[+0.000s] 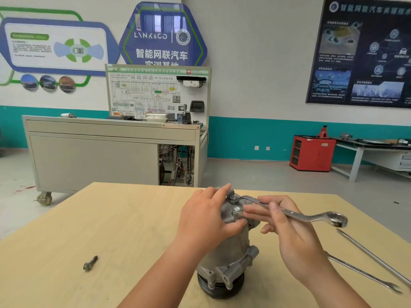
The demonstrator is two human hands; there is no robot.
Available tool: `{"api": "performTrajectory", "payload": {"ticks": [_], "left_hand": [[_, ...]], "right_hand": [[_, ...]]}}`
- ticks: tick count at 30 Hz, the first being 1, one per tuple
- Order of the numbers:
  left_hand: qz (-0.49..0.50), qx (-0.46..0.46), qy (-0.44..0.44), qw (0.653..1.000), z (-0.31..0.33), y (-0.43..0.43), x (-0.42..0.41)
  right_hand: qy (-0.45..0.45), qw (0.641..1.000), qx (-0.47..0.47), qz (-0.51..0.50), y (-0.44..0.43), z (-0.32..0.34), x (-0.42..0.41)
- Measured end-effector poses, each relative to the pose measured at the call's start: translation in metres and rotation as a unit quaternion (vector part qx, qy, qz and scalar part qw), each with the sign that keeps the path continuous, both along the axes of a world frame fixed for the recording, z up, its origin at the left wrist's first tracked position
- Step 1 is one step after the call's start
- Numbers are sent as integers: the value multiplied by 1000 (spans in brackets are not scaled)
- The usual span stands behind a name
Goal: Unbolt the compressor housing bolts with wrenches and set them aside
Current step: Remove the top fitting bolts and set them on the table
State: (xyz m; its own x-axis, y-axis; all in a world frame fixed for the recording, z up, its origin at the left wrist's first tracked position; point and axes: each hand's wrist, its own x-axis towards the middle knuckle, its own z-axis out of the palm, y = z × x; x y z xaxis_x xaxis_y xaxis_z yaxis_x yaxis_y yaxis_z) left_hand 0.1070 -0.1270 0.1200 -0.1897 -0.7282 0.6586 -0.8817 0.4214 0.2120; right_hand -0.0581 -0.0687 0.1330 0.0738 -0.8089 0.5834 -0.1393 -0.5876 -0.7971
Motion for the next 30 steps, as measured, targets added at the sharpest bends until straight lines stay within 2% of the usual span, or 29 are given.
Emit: {"api": "performTrajectory", "payload": {"ticks": [4,6,9,10,12,18,21,23,25,30], "left_hand": [[-4,11,-7,1000,2,0,-1],[-8,18,-4,1000,2,-1,0],[-21,28,3,999,3,1,1],[-24,28,4,999,4,2,0],[-24,33,4,999,5,3,-1],[-30,35,3,999,8,7,1],[-22,31,7,999,7,6,1],[-14,27,14,999,6,4,0],[-13,29,26,999,5,4,0],[-15,22,29,999,4,1,0]], "right_hand": [[70,997,-21,-14,7,-2,2],[17,1000,2,-16,2,-3,-3],[-140,981,105,-83,-32,1,-21],[-162,969,149,-114,-50,5,-27],[-150,954,220,-140,-88,19,-31],[-123,924,360,45,-141,36,0],[-215,916,333,56,-140,44,3],[-340,890,299,54,-135,50,-8],[-415,873,252,54,-124,54,-22],[-355,928,117,1,-77,46,-41]]}}
